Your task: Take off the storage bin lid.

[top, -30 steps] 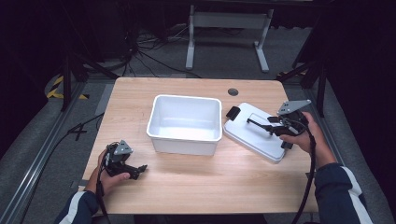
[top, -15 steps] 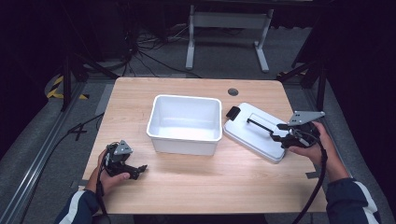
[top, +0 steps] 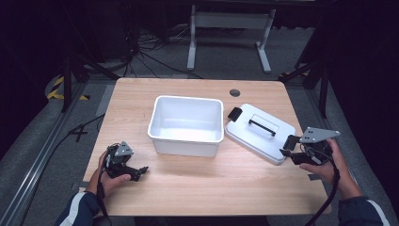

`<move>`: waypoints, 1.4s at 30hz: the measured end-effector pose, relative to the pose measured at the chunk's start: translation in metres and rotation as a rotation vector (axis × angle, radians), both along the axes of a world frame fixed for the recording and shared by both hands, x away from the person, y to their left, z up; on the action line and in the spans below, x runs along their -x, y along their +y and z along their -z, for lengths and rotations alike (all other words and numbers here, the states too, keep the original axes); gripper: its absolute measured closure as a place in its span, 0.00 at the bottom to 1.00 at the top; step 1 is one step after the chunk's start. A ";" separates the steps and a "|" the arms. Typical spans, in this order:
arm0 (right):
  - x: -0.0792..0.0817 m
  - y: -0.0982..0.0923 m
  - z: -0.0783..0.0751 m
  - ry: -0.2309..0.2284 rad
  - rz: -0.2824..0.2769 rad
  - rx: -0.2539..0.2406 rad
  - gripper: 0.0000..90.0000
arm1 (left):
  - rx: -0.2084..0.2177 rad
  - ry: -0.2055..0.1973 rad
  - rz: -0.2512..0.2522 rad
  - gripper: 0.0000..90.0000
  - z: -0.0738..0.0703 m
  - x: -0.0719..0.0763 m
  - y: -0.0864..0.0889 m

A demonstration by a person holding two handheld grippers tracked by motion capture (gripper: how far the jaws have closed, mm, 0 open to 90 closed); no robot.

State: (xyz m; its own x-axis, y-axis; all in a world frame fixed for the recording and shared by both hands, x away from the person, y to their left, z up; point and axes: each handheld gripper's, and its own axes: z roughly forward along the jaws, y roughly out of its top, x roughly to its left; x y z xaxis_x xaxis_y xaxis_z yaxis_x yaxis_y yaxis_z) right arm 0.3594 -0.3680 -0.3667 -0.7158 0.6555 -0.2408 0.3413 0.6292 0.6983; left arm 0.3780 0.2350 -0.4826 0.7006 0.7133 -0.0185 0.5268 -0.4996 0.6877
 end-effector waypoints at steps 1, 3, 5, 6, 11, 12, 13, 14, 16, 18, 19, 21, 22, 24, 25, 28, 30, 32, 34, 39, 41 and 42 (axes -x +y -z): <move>0.002 -0.001 0.001 0.002 -0.001 -0.004 0.43 | 0.000 0.000 0.000 0.00 0.000 0.000 0.000; 0.007 -0.003 0.004 -0.008 0.003 -0.007 0.42 | 0.000 0.000 0.000 0.00 0.000 0.000 0.000; 0.014 -0.006 0.008 -0.020 0.009 -0.021 0.42 | 0.000 0.003 -0.001 0.00 0.000 0.000 0.000; 0.016 -0.008 0.010 -0.027 0.005 -0.028 0.41 | 0.000 0.000 0.000 0.00 0.000 0.000 0.000; 0.026 -0.014 0.023 -0.012 0.028 -0.045 0.36 | 0.001 0.003 -0.002 0.00 0.000 0.000 0.000; 0.028 -0.015 0.025 -0.009 0.034 -0.050 0.35 | 0.001 0.003 -0.002 0.00 0.000 0.000 0.000; 0.029 -0.016 0.029 -0.001 0.043 -0.058 0.34 | 0.000 0.002 -0.001 0.00 0.000 0.000 0.000; 0.030 -0.017 0.031 0.001 0.046 -0.057 0.33 | 0.001 0.003 -0.001 0.00 0.000 0.000 0.000; 0.032 -0.020 0.038 0.010 0.062 -0.065 0.32 | 0.001 0.003 -0.002 0.00 0.000 0.000 0.000; 0.033 -0.023 0.044 0.021 0.071 -0.066 0.31 | 0.001 0.003 -0.002 0.00 0.000 0.000 0.000; 0.033 -0.024 0.046 0.027 0.075 -0.072 0.30 | 0.000 0.003 -0.002 0.00 0.000 0.000 0.000; 0.033 -0.026 0.052 0.029 0.092 -0.072 0.30 | 0.001 0.003 -0.002 0.00 0.000 0.000 0.000; 0.033 -0.027 0.056 0.032 0.096 -0.068 0.30 | 0.000 0.003 -0.002 0.00 0.000 0.000 0.000; 0.033 -0.029 0.062 0.047 0.095 -0.081 0.29 | 0.001 0.003 -0.002 0.00 0.000 0.000 0.000; 0.033 -0.030 0.065 0.047 0.098 -0.089 0.29 | 0.001 0.003 -0.002 0.00 0.000 0.000 0.000; 0.033 -0.031 0.075 0.060 0.117 -0.094 0.28 | 0.001 0.003 -0.002 0.00 0.000 0.000 0.000; 0.033 -0.032 0.080 0.070 0.125 -0.100 0.28 | 0.000 0.003 -0.002 0.00 0.000 0.000 0.000; 0.034 -0.034 0.086 0.082 0.136 -0.114 0.28 | 0.000 0.003 -0.001 0.00 0.000 0.000 0.000; 0.034 -0.037 0.090 0.091 0.149 -0.132 0.27 | 0.001 0.003 -0.002 0.00 0.000 0.000 0.000; 0.035 -0.043 0.097 0.100 0.161 -0.175 0.27 | 0.001 0.003 -0.001 0.00 0.000 0.000 0.000; 0.036 -0.043 0.100 0.110 0.163 -0.178 0.26 | 0.000 0.003 -0.001 0.00 0.000 0.000 0.000; 0.036 -0.043 0.100 0.103 0.168 -0.176 0.25 | 0.001 0.003 -0.001 0.00 0.000 0.000 0.000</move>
